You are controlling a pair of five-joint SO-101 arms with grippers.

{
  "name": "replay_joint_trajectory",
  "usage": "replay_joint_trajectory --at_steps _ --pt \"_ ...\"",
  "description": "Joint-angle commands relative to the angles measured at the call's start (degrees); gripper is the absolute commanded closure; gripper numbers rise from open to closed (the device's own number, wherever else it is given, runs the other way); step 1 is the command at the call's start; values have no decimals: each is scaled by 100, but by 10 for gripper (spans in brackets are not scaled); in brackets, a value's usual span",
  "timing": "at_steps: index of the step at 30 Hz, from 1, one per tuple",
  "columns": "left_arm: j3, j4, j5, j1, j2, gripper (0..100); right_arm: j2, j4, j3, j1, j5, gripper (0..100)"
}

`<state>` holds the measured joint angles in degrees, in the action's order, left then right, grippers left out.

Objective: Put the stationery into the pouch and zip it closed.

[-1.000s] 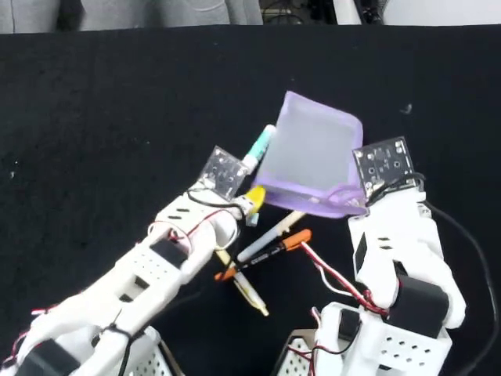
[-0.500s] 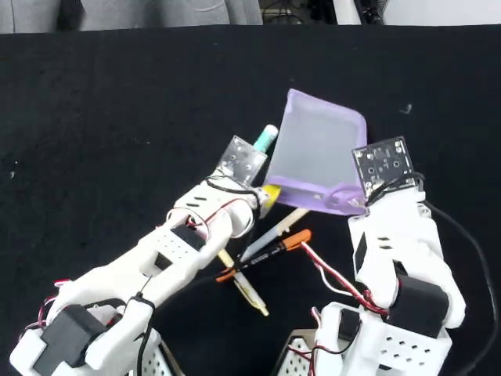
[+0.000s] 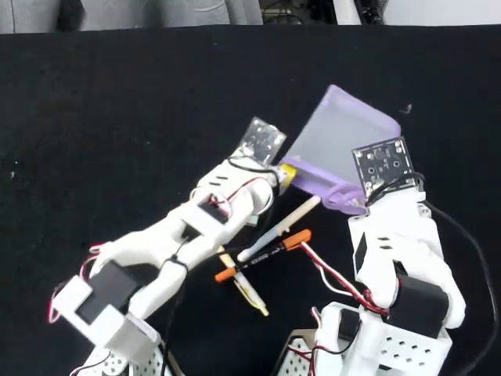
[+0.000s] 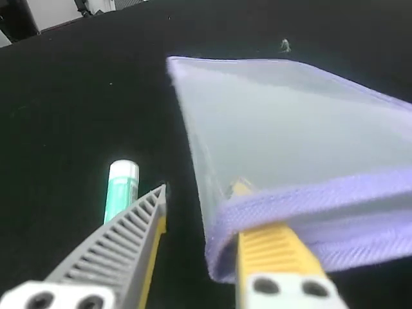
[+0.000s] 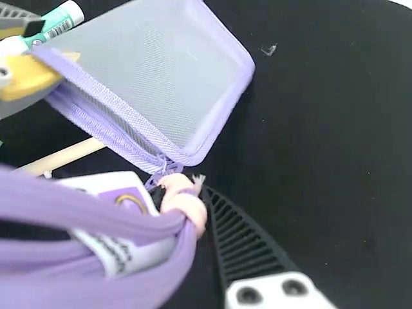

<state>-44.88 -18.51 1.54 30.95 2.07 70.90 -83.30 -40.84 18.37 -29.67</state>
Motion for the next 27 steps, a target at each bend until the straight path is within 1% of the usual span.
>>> replay_joint_trajectory --at_steps 1,3,5,7,8,12,15,18,21,25,27 --pt "664 -132 -35 -31 123 976 -31 44 286 9 0 986" --pt "708 -132 -53 -22 176 957 -31 44 286 9 0 984" --pt "725 -114 -53 -31 132 975 -31 70 286 9 0 982" --pt "725 -105 -70 -84 0 971 -31 114 277 9 9 971" --pt "716 -105 -70 -127 -114 972 -31 114 277 9 35 947" --pt "716 -70 -70 -286 -659 972 -13 123 286 9 624 794" --pt "875 501 -70 -374 -1187 972 22 237 286 9 695 695" --pt "1297 1231 -70 -532 -1679 972 22 246 303 9 712 636" --pt "1851 1793 -70 -796 -1996 972 22 246 330 9 712 609" --pt "2703 2541 -70 -1226 -2215 972 22 343 330 9 721 609" --pt "3169 3068 -70 -1508 -2259 973 -22 360 338 9 730 609"
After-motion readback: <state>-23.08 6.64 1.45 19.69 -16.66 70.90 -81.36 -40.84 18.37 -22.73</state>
